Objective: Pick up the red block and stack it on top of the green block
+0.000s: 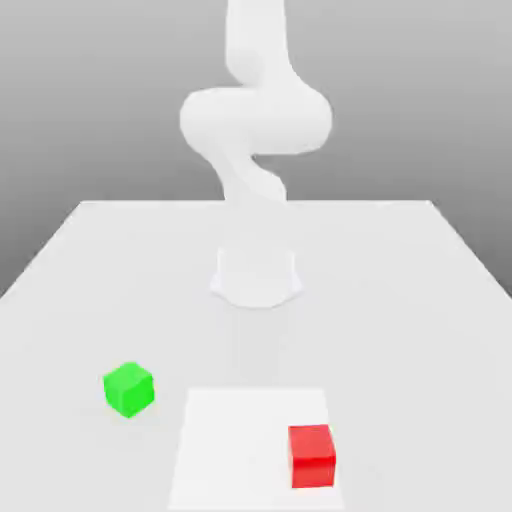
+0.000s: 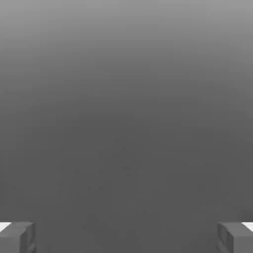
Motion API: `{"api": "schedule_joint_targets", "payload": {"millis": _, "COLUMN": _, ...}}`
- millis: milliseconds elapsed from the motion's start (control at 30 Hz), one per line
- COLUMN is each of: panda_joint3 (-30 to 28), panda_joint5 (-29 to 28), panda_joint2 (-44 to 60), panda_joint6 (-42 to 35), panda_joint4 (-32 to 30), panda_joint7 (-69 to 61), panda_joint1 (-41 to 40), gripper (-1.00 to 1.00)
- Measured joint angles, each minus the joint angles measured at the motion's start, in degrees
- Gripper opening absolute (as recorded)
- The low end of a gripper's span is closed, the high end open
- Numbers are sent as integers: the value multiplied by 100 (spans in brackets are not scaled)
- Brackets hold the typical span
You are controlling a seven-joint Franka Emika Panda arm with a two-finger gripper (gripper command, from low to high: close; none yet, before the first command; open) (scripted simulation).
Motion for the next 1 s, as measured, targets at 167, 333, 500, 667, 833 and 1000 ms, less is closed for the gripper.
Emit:
{"api": "schedule_joint_targets", "payload": {"millis": 167, "panda_joint3": 165, "panda_joint5": -71, "panda_joint2": 1074, "panda_joint6": 468, "panda_joint4": -297, "panda_joint7": 130, "panda_joint1": -10, "gripper": 0}}
{"api": "schedule_joint_targets", "payload": {"millis": 333, "panda_joint3": 296, "panda_joint5": -148, "panda_joint2": 2114, "panda_joint6": 922, "panda_joint4": -585, "panda_joint7": 264, "panda_joint1": 7, "gripper": 0}}
{"api": "schedule_joint_targets", "payload": {"millis": 500, "panda_joint3": 405, "panda_joint5": -212, "panda_joint2": 3153, "panda_joint6": 1374, "panda_joint4": -872, "panda_joint7": 388, "panda_joint1": 44, "gripper": 0}}
{"api": "schedule_joint_targets", "payload": {"millis": 667, "panda_joint3": 473, "panda_joint5": -232, "panda_joint2": 4189, "panda_joint6": 1828, "panda_joint4": -1160, "panda_joint7": 479, "panda_joint1": 155, "gripper": 0}}
{"api": "schedule_joint_targets", "payload": {"millis": 833, "panda_joint3": 464, "panda_joint5": -271, "panda_joint2": 5222, "panda_joint6": 2415, "panda_joint4": -1306, "panda_joint7": 563, "panda_joint1": 237, "gripper": 0}}
{"api": "schedule_joint_targets", "payload": {"millis": 1000, "panda_joint3": 311, "panda_joint5": -446, "panda_joint2": 5994, "panda_joint6": 3048, "panda_joint4": -1204, "panda_joint7": 696, "panda_joint1": 357, "gripper": -100}}
